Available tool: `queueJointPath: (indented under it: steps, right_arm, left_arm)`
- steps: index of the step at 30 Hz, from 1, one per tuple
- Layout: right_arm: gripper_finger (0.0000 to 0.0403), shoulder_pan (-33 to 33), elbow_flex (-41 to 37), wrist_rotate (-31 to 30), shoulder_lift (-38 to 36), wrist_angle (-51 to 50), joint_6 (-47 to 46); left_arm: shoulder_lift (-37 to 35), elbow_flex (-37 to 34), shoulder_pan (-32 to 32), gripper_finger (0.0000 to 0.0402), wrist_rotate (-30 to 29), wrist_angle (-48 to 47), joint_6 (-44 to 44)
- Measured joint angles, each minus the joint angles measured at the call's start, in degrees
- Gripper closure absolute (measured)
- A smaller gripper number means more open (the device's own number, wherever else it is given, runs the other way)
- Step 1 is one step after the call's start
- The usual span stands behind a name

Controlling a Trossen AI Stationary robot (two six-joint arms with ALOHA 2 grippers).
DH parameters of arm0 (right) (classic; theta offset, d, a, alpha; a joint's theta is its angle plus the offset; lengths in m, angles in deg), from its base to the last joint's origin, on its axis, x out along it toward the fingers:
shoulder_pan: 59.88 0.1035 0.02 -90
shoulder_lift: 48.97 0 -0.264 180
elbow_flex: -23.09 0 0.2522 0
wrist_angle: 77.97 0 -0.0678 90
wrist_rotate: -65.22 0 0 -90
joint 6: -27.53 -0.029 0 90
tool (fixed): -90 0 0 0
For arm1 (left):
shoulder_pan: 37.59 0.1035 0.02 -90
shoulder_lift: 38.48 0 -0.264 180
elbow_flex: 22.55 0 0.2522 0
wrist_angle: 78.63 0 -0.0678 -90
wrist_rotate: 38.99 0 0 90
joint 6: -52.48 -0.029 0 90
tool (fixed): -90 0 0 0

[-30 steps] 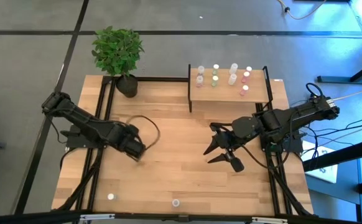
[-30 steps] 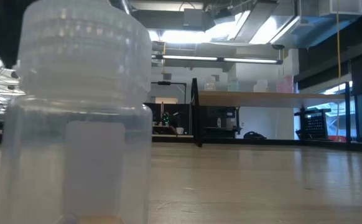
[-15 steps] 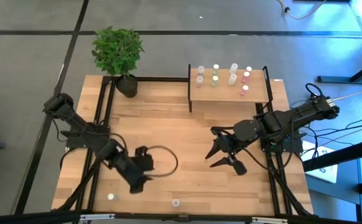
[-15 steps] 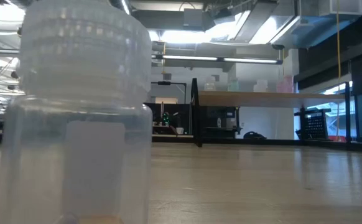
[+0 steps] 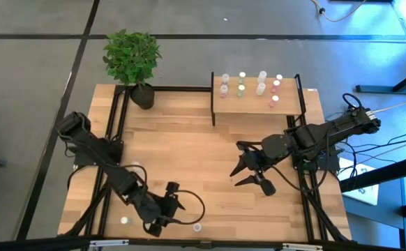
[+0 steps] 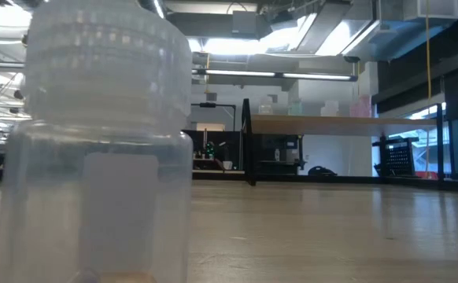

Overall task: Pick and place medicine bottles onto shelf by color
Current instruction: Put the transparent pill bottle aligned with the other transparent pill bottles on the shelf

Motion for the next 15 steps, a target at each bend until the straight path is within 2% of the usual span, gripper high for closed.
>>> queueJointPath:
  steps: [9, 15]
  right_arm:
    - [0.0242, 0.0, 0.0, 0.0, 0.0, -1.1, 2.7]
    - [0.0242, 0.0, 0.0, 0.0, 0.0, -1.1, 2.8]
  left_arm:
    - [9.5, 0.0, -0.3, 0.0208, -0.4, 12.1, -0.2]
    - [12.3, 0.0, -0.1, 0.0208, 0.3, 16.1, 3.0]
